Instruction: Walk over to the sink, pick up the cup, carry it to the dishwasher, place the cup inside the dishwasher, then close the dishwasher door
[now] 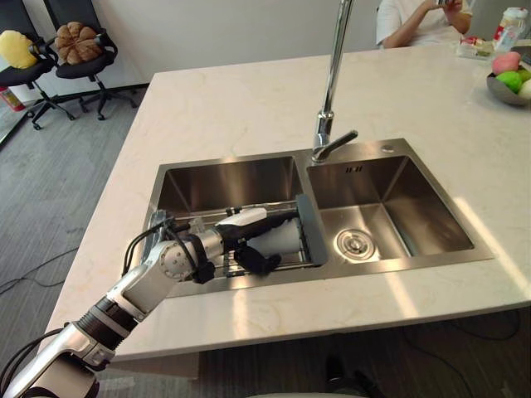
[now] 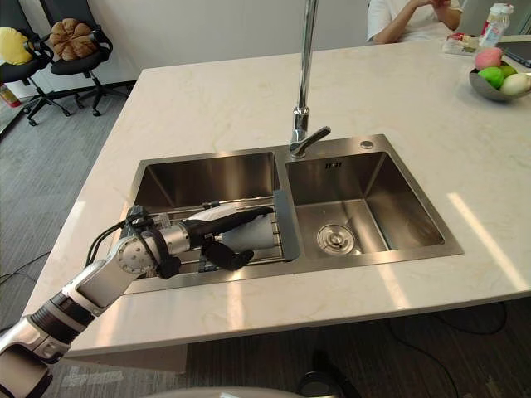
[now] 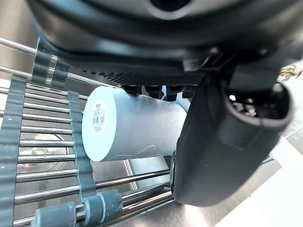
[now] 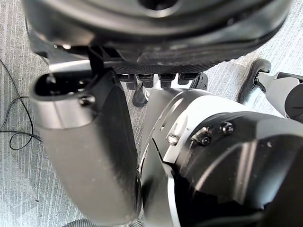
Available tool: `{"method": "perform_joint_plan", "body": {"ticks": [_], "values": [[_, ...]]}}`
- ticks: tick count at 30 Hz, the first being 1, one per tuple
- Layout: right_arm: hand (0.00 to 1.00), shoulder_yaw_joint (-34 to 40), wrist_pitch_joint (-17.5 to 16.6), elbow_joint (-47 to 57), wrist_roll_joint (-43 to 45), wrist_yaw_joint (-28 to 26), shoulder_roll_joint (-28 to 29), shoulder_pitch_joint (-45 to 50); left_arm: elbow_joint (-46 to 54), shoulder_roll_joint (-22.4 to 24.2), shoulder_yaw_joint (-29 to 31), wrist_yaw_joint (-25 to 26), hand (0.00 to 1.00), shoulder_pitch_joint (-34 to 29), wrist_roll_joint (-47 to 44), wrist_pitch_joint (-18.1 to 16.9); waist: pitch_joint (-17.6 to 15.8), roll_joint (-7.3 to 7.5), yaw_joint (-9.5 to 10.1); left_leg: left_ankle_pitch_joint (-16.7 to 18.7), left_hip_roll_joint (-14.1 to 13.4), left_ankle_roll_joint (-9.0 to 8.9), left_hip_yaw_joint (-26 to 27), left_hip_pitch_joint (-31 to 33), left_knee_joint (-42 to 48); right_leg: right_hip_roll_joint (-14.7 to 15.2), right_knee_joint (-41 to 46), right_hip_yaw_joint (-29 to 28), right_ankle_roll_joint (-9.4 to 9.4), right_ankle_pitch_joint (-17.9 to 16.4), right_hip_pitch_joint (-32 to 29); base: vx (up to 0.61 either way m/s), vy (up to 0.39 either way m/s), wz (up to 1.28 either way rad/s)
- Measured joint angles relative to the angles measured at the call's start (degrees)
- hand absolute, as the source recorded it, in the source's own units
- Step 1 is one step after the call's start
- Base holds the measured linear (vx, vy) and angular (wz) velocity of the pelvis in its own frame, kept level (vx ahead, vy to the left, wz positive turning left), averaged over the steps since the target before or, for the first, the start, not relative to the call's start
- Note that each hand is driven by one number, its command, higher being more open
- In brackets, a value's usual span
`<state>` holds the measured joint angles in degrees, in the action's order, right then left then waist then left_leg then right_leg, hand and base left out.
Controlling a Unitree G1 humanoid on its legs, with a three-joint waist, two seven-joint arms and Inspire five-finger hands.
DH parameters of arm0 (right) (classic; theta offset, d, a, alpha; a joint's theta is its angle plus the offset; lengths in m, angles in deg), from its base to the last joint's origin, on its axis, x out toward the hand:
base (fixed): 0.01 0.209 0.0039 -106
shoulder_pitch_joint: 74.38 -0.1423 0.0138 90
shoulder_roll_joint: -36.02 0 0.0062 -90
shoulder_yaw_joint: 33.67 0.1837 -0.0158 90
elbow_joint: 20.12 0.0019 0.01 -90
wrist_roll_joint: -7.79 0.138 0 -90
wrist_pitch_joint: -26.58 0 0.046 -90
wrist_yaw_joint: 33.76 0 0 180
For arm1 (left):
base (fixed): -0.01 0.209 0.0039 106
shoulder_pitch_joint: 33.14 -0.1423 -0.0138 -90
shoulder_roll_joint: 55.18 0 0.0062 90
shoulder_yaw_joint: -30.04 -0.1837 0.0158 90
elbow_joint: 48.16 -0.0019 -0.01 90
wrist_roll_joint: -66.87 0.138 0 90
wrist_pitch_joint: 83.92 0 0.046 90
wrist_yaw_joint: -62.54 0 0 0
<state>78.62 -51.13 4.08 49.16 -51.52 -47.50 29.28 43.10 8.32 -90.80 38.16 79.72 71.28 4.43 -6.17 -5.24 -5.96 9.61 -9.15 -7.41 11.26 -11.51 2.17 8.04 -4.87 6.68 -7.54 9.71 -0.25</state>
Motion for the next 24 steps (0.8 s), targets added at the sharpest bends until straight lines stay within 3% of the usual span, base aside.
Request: {"method": "perform_joint_plan", "body": {"ticks": [15, 24], "values": [[1.0, 1.3, 0.2, 0.7, 0.0, 0.1, 0.5, 0.8, -4.5, 1.0, -0.2, 4.1, 1.0, 1.0, 1.3, -0.5, 0.5, 0.23, -0.54, 0.0, 0.1, 0.01, 0.3, 0.4, 0.4, 0.1, 1.1, -0.1, 0.13, -0.1, -0.9, 0.0, 0.0, -0.01], [1.0, -2.7, 0.0, 2.8, 0.1, 3.5, 0.8, 1.5, -11.5, 7.6, 0.5, 10.8, 1.0, 1.0, 10.0, -1.1, 1.0, 0.81, -1.16, 0.0, 0.0, -0.01, 1.2, 0.6, 0.5, -0.2, 2.0, -1.2, 0.42, -0.3, -2.0, -0.04, -0.01, -0.05]]}}
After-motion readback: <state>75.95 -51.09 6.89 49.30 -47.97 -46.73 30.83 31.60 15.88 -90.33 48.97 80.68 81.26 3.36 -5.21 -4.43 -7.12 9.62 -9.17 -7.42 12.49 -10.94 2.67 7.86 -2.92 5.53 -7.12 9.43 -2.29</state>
